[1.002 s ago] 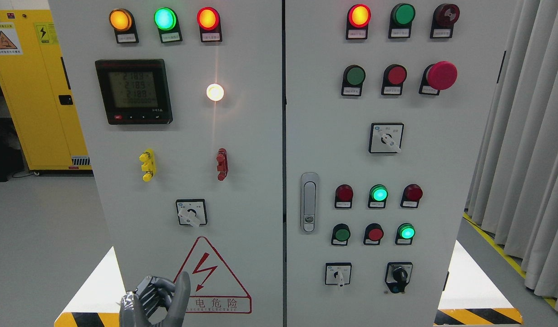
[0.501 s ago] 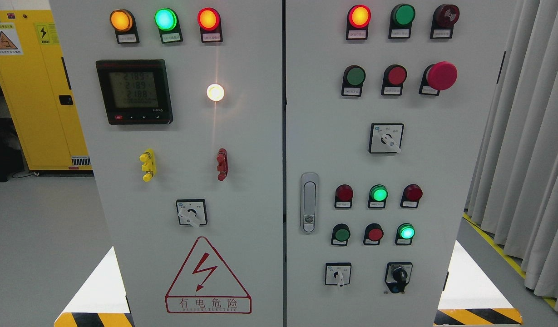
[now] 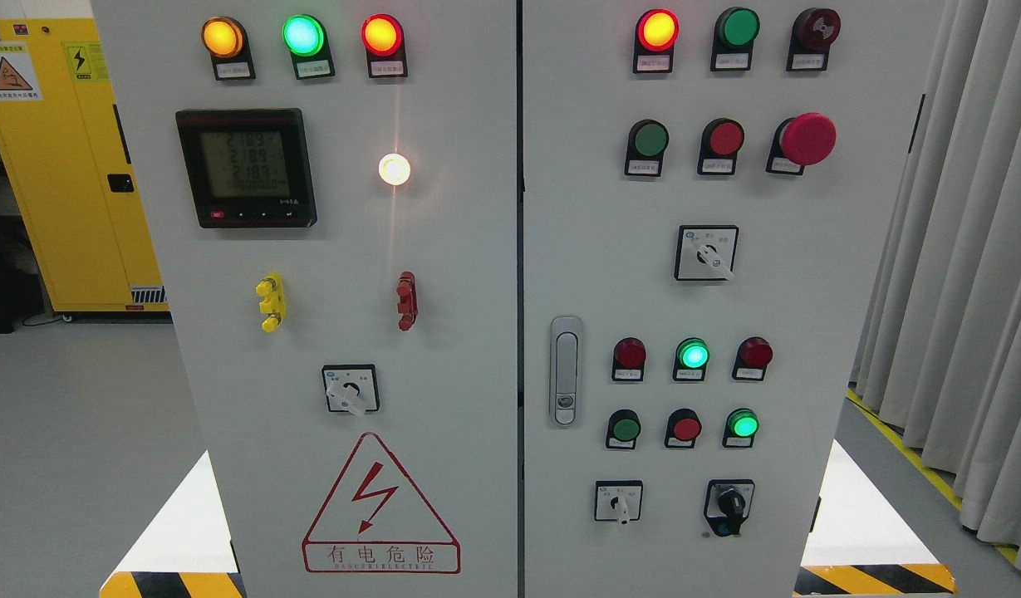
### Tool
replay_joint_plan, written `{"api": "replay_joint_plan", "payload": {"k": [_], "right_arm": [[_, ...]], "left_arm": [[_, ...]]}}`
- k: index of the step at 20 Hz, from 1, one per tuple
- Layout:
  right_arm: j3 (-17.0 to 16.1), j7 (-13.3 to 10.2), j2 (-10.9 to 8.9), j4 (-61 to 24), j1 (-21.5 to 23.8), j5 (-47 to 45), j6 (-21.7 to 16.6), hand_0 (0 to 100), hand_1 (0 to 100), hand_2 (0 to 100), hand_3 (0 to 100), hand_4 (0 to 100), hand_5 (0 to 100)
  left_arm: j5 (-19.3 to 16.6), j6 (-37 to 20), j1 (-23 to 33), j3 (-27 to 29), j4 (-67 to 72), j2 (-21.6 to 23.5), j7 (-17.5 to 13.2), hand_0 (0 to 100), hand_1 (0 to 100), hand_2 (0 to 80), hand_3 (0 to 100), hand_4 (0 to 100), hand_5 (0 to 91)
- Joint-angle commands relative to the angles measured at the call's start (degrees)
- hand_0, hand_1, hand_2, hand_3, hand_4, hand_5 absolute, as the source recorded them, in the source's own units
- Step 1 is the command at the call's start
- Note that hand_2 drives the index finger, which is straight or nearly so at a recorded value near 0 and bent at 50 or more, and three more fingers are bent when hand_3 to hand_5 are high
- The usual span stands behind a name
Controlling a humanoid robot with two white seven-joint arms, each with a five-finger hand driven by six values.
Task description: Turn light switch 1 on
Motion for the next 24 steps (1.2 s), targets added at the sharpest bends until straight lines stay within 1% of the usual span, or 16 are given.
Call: {"api": "replay_joint_plan", "payload": {"k": [1, 2, 3, 4, 6, 7, 8, 9, 10, 12, 14, 16, 20, 24], "right_arm": [[0.0, 0.0, 0.0, 0.0, 0.0, -1.7, 0.0, 0, 50, 4, 0, 0, 0], [0.0, 0.0, 0.0, 0.0, 0.0, -1.7, 0.0, 0, 50, 4, 0, 0, 0], [0.0, 0.0, 0.0, 0.0, 0.0, -1.7, 0.0, 0, 50, 4, 0, 0, 0], [0.0, 0.0, 0.0, 0.0, 0.0, -1.7, 0.0, 0, 50, 4, 0, 0, 0], [0.0, 0.0, 0.0, 0.0, 0.0, -1.7, 0.0, 0, 50, 4, 0, 0, 0], [0.0, 0.0, 0.0, 0.0, 0.0, -1.7, 0.0, 0, 50, 4, 0, 0, 0], [0.0, 0.0, 0.0, 0.0, 0.0, -1.7, 0.0, 0, 50, 4, 0, 0, 0], [0.0, 0.0, 0.0, 0.0, 0.1, -1.7, 0.0, 0, 50, 4, 0, 0, 0], [0.0, 0.0, 0.0, 0.0, 0.0, -1.7, 0.0, 0, 50, 4, 0, 0, 0], [0.0, 0.0, 0.0, 0.0, 0.0, -1.7, 0.0, 0, 50, 4, 0, 0, 0], [0.0, 0.0, 0.0, 0.0, 0.0, -1.7, 0.0, 0, 50, 4, 0, 0, 0], [0.0, 0.0, 0.0, 0.0, 0.0, -1.7, 0.0, 0, 50, 4, 0, 0, 0], [0.0, 0.0, 0.0, 0.0, 0.0, -1.7, 0.0, 0, 50, 4, 0, 0, 0], [0.0, 0.0, 0.0, 0.0, 0.0, -1.7, 0.0, 0, 50, 4, 0, 0, 0]], "left_arm": [[1.5, 0.9, 0.3, 2.6, 40.6, 1.2, -5.7, 7, 32, 6.0, 35, 41, 1.6], [1.4, 2.3, 0.3, 2.3, 42.4, 1.2, -7.1, 7, 31, 6.0, 35, 41, 1.9], [1.5, 4.3, 0.2, 2.5, 44.1, 1.0, -8.1, 7, 31, 0.0, 26, 34, 0.0], [1.4, 7.0, 0.0, 2.4, 45.3, 1.0, -8.9, 7, 31, 0.0, 19, 28, 0.0], [1.5, 12.2, -0.6, 2.5, 46.1, 1.0, -11.6, 7, 30, 0.0, 14, 25, 0.0], [1.4, 14.5, -1.3, 2.5, 46.1, 1.2, -12.9, 7, 29, 0.0, 2, 15, 0.0], [1.0, 16.5, -2.3, 2.3, 46.2, 1.2, -13.3, 7, 28, 0.0, 0, 11, 0.0], [0.6, 18.9, -3.3, 2.1, 46.3, 1.3, -13.2, 6, 22, 0.0, 0, 6, 0.0], [0.3, 21.3, -4.0, 1.7, 46.3, 1.4, -13.2, 6, 21, 0.0, 0, 5, 0.0], [-0.9, 25.0, -5.3, 0.3, 46.3, 1.5, -13.0, 4, 20, 0.0, 0, 2, 0.0], [-1.0, 27.0, -7.2, 0.2, 46.3, 1.4, -12.8, 4, 20, 0.0, 0, 0, 0.0], [-1.6, 29.5, -8.4, -0.9, 46.3, 1.2, -11.3, 4, 20, 0.0, 0, 0, 0.0], [-1.8, 30.8, -10.3, -5.1, 47.2, 0.9, -9.0, 4, 19, 0.0, 0, 0, 0.0], [-1.8, 30.9, -15.7, -9.9, 54.1, 0.9, -6.4, 4, 19, 0.0, 0, 0, 0.0]]}}
